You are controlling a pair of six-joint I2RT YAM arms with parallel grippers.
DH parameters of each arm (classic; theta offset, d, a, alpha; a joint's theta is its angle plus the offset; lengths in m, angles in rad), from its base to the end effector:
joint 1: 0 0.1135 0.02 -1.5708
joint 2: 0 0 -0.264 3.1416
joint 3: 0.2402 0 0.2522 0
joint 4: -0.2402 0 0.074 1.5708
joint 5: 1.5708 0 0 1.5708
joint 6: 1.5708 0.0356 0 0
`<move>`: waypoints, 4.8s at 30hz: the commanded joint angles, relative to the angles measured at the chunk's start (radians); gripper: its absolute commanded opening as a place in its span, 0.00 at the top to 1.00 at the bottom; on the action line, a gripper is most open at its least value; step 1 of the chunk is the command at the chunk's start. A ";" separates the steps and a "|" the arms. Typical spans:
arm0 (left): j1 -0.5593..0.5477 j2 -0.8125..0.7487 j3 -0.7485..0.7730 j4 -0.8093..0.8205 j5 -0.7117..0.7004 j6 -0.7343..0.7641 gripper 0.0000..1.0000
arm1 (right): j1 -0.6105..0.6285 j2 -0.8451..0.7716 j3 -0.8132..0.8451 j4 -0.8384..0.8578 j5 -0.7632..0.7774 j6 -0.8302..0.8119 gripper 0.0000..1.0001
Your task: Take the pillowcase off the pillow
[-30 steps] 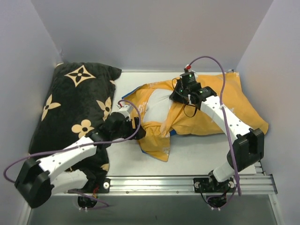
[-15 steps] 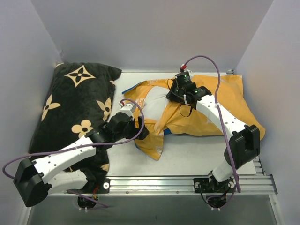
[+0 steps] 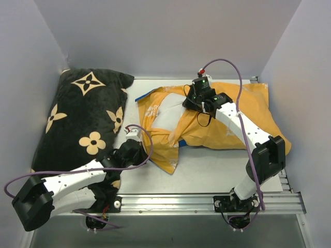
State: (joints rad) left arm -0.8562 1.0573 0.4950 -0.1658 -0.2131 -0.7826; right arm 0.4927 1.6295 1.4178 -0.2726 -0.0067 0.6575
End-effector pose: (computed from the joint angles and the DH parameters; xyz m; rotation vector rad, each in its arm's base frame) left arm 0.1438 -0.1543 0.1912 -0.0261 2.3545 -0.5986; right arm 0.3387 0.1821 0.3332 0.1713 2.1268 0.7068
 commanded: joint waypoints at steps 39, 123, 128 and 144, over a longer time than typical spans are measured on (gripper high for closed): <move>0.023 0.035 0.097 0.032 -0.045 -0.035 1.00 | -0.046 0.056 0.191 0.019 -0.048 0.065 1.00; 0.364 0.378 0.542 0.000 0.219 0.293 0.17 | 0.149 -0.203 -0.214 -0.037 -0.269 -0.216 1.00; 0.382 0.452 0.586 -0.061 -0.011 0.226 0.51 | 0.149 -0.250 -0.247 -0.037 -0.273 -0.222 1.00; 0.479 0.739 0.651 0.035 -0.060 0.106 0.96 | -0.034 -0.488 -0.413 -0.039 -0.358 -0.183 1.00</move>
State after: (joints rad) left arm -0.4091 1.7264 1.1042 -0.1696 -0.1936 -0.6769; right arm 0.4774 1.1866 1.0039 -0.2543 -0.3470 0.4870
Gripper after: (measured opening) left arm 0.070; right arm 0.074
